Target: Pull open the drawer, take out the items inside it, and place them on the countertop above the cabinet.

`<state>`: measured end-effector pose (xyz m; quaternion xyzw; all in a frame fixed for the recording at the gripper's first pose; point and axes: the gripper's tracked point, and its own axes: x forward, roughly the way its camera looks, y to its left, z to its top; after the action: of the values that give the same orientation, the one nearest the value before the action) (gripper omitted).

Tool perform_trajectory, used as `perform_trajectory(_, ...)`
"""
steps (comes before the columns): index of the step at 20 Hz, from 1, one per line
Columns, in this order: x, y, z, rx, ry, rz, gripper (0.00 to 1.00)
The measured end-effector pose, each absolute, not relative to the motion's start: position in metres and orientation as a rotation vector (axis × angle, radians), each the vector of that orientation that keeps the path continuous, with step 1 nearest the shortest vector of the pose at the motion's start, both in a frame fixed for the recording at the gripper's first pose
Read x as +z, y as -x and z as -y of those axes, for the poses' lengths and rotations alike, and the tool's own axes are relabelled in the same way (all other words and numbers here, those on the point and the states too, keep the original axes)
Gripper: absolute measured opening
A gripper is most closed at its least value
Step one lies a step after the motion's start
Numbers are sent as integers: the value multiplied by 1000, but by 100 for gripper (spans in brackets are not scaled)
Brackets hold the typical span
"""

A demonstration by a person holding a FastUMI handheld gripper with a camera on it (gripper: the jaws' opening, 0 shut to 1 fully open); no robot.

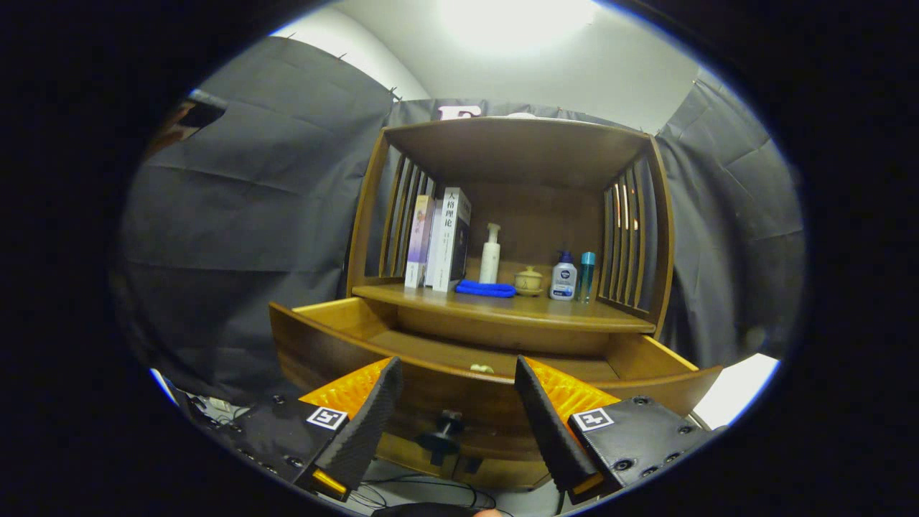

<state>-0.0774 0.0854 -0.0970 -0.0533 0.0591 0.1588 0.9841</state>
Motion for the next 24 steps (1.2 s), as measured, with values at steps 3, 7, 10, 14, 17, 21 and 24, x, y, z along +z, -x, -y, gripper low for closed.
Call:
perform_trajectory(3,-78,53,-88,333,71,-166,98)
perform_trajectory(7,-62,15,-94,346,-9,-250,98)
perform_trajectory(10,-67,-15,-93,343,-63,-351,97)
perform_trajectory(14,-95,-40,-96,360,-80,-530,97)
perform_trajectory(17,-118,-50,-100,374,-95,-660,98)
perform_trajectory(21,-149,-50,-105,407,-58,-831,98)
perform_trajectory(24,-172,-49,-104,405,-49,-954,98)
